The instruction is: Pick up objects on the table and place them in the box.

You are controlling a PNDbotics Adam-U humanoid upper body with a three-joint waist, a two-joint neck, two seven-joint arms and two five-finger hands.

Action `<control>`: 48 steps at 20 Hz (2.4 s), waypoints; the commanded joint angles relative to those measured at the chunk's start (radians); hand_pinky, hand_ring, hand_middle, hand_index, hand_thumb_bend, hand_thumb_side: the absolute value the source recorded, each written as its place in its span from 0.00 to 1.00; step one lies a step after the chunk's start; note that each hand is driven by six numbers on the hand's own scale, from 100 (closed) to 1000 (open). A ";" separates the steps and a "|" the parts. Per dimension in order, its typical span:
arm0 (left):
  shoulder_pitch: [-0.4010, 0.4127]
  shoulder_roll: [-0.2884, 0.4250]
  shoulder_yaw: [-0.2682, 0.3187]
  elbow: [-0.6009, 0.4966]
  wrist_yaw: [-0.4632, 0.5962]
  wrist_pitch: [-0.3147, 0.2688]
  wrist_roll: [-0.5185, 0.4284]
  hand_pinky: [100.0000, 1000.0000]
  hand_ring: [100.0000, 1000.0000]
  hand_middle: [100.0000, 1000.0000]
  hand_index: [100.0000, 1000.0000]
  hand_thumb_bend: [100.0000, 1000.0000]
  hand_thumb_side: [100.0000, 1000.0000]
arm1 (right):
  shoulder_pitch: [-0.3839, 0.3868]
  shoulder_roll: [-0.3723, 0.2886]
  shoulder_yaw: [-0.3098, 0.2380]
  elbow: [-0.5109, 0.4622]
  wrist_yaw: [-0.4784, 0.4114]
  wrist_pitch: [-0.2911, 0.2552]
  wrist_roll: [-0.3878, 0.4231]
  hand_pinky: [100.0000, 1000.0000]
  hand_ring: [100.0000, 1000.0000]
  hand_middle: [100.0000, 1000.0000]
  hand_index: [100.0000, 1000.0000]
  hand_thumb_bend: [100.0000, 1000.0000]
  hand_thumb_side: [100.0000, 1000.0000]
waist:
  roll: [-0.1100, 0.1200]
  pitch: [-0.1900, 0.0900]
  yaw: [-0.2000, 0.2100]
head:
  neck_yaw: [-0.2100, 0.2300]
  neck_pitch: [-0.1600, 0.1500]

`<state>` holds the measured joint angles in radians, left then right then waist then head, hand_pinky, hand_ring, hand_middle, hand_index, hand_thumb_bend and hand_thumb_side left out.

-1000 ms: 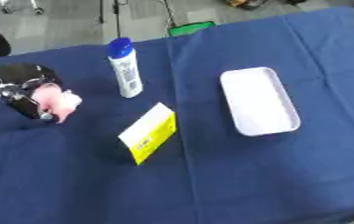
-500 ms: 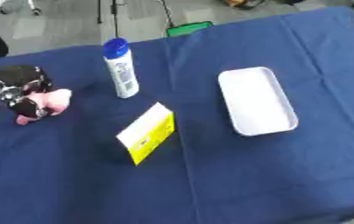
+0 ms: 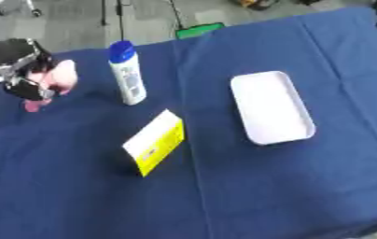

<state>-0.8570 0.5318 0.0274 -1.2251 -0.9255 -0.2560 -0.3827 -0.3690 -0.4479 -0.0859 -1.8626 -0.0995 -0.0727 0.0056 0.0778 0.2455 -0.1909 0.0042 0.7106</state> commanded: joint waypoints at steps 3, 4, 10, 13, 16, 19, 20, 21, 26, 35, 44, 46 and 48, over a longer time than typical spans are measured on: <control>-0.076 -0.058 -0.016 -0.146 0.221 0.029 0.017 0.45 0.23 0.21 0.29 0.04 0.10 | -0.008 -0.018 -0.005 -0.004 -0.006 -0.002 0.003 0.82 0.80 0.84 0.82 0.37 0.41 | -0.002 -0.045 -0.008 | -0.002 -0.009; -0.088 -0.078 -0.026 -0.158 0.242 0.033 0.023 0.45 0.23 0.21 0.29 0.06 0.10 | -0.009 -0.018 -0.004 -0.004 -0.007 -0.002 0.003 0.82 0.80 0.84 0.82 0.37 0.41 | -0.002 -0.045 -0.010 | -0.003 -0.010; -0.170 -0.210 -0.117 -0.123 0.222 0.036 0.092 0.49 0.33 0.31 0.39 0.12 0.20 | -0.024 -0.012 0.005 -0.007 -0.013 -0.004 0.009 0.82 0.80 0.84 0.82 0.37 0.41 | 0.000 -0.047 -0.053 | 0.013 -0.021; -0.204 -0.294 -0.166 -0.019 0.090 0.028 0.088 0.54 0.41 0.39 0.47 0.14 0.23 | -0.038 -0.009 0.013 -0.009 -0.016 -0.004 0.016 0.82 0.81 0.84 0.82 0.37 0.41 | 0.005 -0.043 -0.098 | 0.025 -0.031; -0.210 -0.355 -0.174 0.048 -0.033 0.015 0.114 0.56 0.44 0.40 0.49 0.15 0.23 | -0.047 -0.003 0.013 -0.009 -0.018 -0.003 0.009 0.82 0.82 0.86 0.82 0.38 0.41 | 0.008 -0.040 -0.129 | 0.030 -0.038; -0.205 -0.394 -0.176 0.091 -0.124 0.015 0.153 0.57 0.47 0.43 0.52 0.16 0.24 | -0.056 0.003 0.010 -0.008 -0.014 0.001 -0.026 0.83 0.84 0.87 0.82 0.39 0.41 | 0.011 -0.036 -0.160 | 0.035 -0.044; -0.205 -0.399 -0.176 0.100 -0.140 0.013 0.163 0.57 0.47 0.43 0.52 0.16 0.24 | -0.057 0.004 0.011 -0.009 -0.012 0.002 -0.033 0.83 0.84 0.87 0.82 0.39 0.41 | 0.012 -0.036 -0.164 | 0.035 -0.045; -0.200 -0.411 -0.178 0.111 -0.156 0.013 0.170 0.58 0.49 0.44 0.53 0.16 0.27 | -0.061 0.004 0.004 -0.009 -0.006 0.004 -0.053 0.85 0.87 0.90 0.82 0.40 0.40 | 0.013 -0.033 -0.178 | 0.036 -0.048; -0.187 -0.449 -0.190 0.144 -0.225 0.009 0.214 0.60 0.51 0.46 0.56 0.19 0.29 | -0.070 0.008 0.007 -0.018 0.024 0.010 -0.120 0.87 0.88 0.89 0.82 0.40 0.40 | 0.017 -0.028 -0.206 | 0.037 -0.053; -0.166 -0.478 -0.220 0.168 -0.473 -0.036 0.255 0.67 0.59 0.57 0.68 0.41 0.46 | -0.076 0.012 0.017 -0.034 0.052 -0.001 -0.125 0.85 0.85 0.86 0.82 0.38 0.40 | 0.025 -0.028 -0.221 | 0.040 -0.056; -0.148 -0.493 -0.226 0.180 -0.786 -0.104 0.336 0.80 0.77 0.81 0.86 0.73 0.77 | -0.075 0.013 0.018 -0.039 0.045 -0.005 -0.109 0.84 0.84 0.85 0.82 0.38 0.40 | 0.026 -0.032 -0.217 | 0.037 -0.057; -0.145 -0.494 -0.224 0.184 -0.803 -0.101 0.361 0.83 0.81 0.84 0.87 0.73 0.81 | -0.074 0.013 0.017 -0.038 0.045 -0.005 -0.108 0.84 0.84 0.85 0.82 0.38 0.40 | 0.026 -0.033 -0.216 | 0.037 -0.057; -0.143 -0.494 -0.215 0.179 -0.800 -0.090 0.389 0.90 0.87 0.88 0.89 0.68 0.90 | -0.071 0.014 0.015 -0.037 0.045 -0.004 -0.109 0.84 0.84 0.84 0.82 0.38 0.40 | 0.024 -0.034 -0.211 | 0.036 -0.056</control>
<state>-0.9846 0.0355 -0.1977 -1.0311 -1.7181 -0.3503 -0.0130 -0.4305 -0.4203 -0.0667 -1.8771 -0.0546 -0.0758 -0.1056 0.0971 0.2396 -0.4011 0.0405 0.6663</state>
